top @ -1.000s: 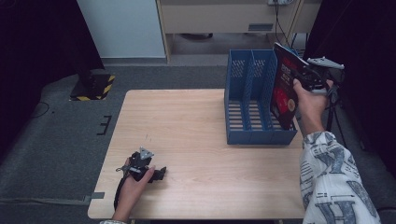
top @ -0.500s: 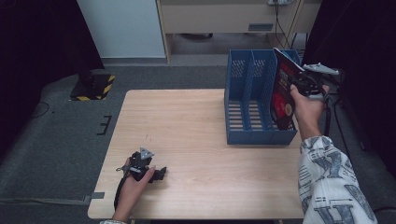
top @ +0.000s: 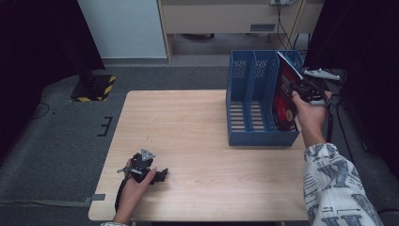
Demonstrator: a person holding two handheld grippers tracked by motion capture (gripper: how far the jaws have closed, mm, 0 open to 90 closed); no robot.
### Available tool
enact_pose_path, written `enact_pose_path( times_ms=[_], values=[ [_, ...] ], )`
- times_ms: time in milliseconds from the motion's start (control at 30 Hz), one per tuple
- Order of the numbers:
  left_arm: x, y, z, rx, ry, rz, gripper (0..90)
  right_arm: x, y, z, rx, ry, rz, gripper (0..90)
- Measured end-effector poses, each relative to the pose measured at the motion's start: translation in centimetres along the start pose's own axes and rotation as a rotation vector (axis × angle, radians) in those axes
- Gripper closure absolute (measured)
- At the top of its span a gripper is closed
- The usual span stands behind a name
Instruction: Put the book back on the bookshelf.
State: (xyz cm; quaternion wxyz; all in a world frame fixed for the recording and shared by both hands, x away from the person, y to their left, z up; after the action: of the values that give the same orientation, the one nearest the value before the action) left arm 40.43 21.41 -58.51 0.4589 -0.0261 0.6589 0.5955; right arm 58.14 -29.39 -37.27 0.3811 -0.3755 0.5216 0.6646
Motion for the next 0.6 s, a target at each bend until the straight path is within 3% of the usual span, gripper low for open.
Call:
enact_pose_path(
  times_ms=[600],
  values=[
    [-0.01,-0.01,-0.01,0.000,0.001,0.000,0.0,0.99,1.02,0.77,-0.019,0.028,0.060,81.3]
  ],
)
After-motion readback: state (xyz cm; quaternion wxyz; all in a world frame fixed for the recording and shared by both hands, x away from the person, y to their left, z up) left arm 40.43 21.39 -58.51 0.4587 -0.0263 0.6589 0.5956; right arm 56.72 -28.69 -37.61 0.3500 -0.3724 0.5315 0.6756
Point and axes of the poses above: each handheld gripper's, and its own axes: y roughly backward along the jaws, x roughly out of its underside, z roughly to its left, the point moved 7 cm from there along -y, roughly forward along the jaws, and after that the axes turned 11 degrees about -y, right-handed, at the moved point
